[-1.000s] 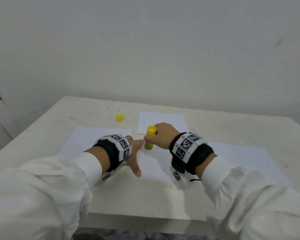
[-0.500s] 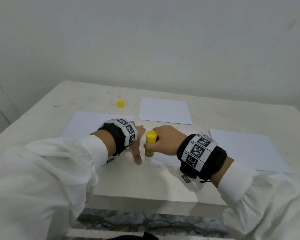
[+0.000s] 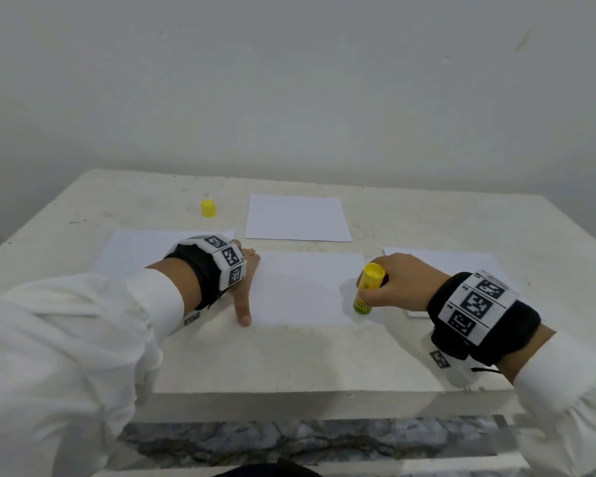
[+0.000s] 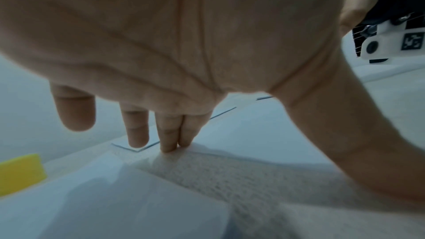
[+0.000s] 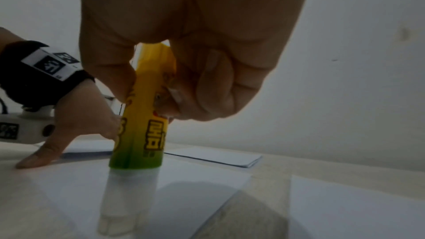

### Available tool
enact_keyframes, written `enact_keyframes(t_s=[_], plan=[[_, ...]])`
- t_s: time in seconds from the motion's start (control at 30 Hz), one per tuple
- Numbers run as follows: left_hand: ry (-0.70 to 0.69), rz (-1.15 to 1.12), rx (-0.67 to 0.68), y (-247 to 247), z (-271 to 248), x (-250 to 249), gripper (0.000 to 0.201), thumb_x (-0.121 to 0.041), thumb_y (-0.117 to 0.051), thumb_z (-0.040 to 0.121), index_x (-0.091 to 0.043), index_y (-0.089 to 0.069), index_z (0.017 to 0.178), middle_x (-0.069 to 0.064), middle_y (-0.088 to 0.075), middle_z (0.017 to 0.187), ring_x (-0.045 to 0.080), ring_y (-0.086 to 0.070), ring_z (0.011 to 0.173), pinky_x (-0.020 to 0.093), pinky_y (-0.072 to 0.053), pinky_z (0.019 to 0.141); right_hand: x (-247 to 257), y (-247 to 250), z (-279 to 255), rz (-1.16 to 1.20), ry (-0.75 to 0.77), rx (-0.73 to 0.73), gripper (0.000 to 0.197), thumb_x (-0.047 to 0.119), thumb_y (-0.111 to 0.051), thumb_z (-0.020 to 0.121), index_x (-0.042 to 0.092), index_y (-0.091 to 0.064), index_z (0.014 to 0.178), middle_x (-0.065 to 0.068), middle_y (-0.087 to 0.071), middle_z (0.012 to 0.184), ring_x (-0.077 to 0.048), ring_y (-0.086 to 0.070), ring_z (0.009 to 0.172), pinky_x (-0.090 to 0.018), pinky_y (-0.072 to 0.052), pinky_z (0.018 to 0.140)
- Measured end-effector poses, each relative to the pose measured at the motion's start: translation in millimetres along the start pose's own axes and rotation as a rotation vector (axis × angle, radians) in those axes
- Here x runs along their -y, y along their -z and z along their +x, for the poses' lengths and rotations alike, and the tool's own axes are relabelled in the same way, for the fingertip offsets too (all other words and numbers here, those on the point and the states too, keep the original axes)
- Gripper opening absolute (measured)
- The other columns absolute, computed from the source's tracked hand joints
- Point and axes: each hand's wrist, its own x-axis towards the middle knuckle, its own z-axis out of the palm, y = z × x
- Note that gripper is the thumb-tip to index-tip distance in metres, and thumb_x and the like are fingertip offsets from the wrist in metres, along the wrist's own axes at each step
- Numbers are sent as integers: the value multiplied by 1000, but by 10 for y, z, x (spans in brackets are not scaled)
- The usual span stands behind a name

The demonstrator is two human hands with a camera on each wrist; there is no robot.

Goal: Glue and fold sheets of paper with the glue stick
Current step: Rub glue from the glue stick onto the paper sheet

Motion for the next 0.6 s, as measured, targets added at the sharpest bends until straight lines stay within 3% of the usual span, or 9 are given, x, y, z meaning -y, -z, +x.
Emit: enact_keyframes(t_s=[0.07, 0.17, 0.27, 0.4, 0.47, 0.6], plan=[[-10, -25, -7, 1, 7, 10, 102, -68, -82, 44, -21, -37, 121, -2, -47, 131, 24, -38, 124, 45, -34, 101, -44, 74, 53, 5, -26, -18, 27, 28, -65, 82, 2, -63, 86, -10, -63, 82, -18, -54, 72, -33, -45, 66], [-9, -19, 2, -3, 21, 4, 131, -66, -83, 47, -30, -9, 149, -3, -30, 150, 25, -23, 137, 49, -24, 110, -33, 209, 267, 35, -80, -157, 29, 28, -62, 85, 12, -46, 66, -1, -46, 65, -12, -41, 58, -25, -31, 53], [1, 16, -20, 11, 18, -24, 134, -65, -83, 47, -33, -3, 150, -3, -24, 153, 25, -19, 139, 51, -22, 111, -35, 266, 543, 71, -157, -240, 36, 27, -60, 86, 15, -38, 60, 0, -40, 61, -13, -38, 55, -25, -28, 50], [15, -4, 23, 94, -24, -58, 136, -57, -85, 54, -31, 7, 151, 7, 1, 158, 31, -2, 145, 53, -14, 115, -101, 202, 772, 54, -225, -204, 34, 29, -60, 85, 15, -39, 62, 0, -41, 64, -15, -41, 59, -26, -28, 50], [0, -43, -4, 208, -7, -162, 131, -56, -83, 58, -29, 5, 152, 7, 1, 159, 31, -4, 145, 50, -16, 116, -141, 185, 810, 75, -228, -204, 33, 29, -60, 84, 15, -38, 63, 0, -41, 64, -14, -39, 57, -26, -28, 50], [-128, -160, -111, 441, 146, -686, 103, -56, -73, 73, -29, -12, 152, 3, -13, 159, 28, -20, 143, 44, -21, 114, -172, 198, 828, 84, -218, -201, 34, 28, -60, 84, 15, -38, 62, 0, -40, 63, -14, -39, 56, -26, -29, 50]])
